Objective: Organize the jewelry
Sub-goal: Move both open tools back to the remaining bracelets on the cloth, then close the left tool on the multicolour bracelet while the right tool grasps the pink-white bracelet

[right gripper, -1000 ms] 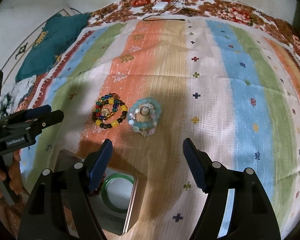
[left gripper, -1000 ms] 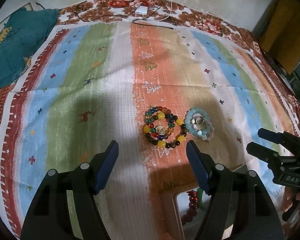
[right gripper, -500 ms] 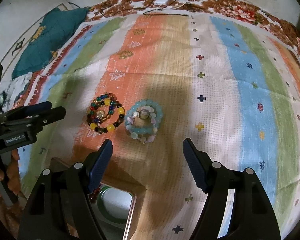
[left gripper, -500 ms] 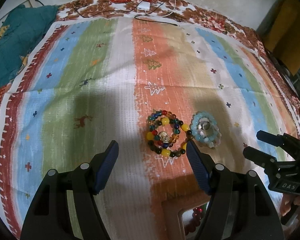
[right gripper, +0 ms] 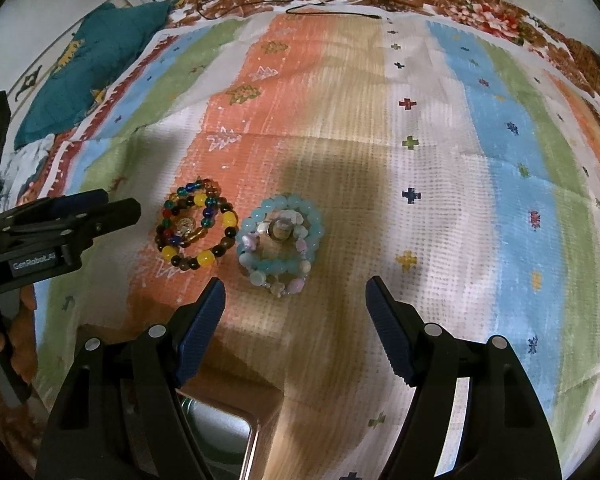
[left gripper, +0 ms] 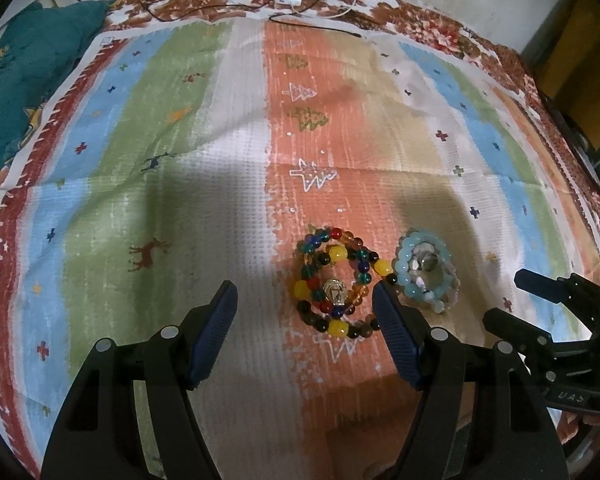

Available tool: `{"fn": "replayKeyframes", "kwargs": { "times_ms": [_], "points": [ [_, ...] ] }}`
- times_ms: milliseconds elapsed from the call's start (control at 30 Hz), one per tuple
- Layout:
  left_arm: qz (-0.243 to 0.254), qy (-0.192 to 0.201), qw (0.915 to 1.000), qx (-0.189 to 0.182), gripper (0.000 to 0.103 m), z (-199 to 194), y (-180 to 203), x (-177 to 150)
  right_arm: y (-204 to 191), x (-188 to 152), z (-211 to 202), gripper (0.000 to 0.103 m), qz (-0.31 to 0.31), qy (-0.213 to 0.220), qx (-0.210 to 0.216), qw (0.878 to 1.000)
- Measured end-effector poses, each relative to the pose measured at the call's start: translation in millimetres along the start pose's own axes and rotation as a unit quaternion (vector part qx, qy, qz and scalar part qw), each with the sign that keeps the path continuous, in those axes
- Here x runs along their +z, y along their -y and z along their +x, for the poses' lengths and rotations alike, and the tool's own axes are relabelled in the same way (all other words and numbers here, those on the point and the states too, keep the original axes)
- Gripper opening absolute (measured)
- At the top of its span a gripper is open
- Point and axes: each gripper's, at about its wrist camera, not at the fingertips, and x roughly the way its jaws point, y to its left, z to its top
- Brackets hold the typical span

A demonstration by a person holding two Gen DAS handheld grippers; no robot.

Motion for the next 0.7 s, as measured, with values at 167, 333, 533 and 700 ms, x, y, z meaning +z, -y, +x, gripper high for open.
{"fn": "replayKeyframes", "kwargs": {
  "times_ms": [167, 333, 533, 700],
  "points": [
    [0.001, -0.007, 1.0, -0.003, 0.068, 7.7, -1.0, 5.8, 2.3, 3.9, 5.7, 0.073, 0.001, -0.004, -0.001, 1.0],
    [0.003, -0.013, 0.9999, -0.006, 0.067, 15.4, -0.6, 10.1, 4.6, 6.5, 11.9, 0.073, 0.005, -0.008, 0.0, 1.0],
    [0.005, -0.025, 0.9996, -0.009, 0.057, 23.7, -2.0, 11.3, 5.0, 9.7, 19.3, 0.073, 0.003, -0.014, 0.001, 1.0],
    [0.007, -0.032, 0.9994, -0.011, 0.052, 30.5, -2.2, 13.9, 4.4, 12.0, 25.2, 0.072, 0.0, -0.017, 0.002, 1.0]
  ]
}}
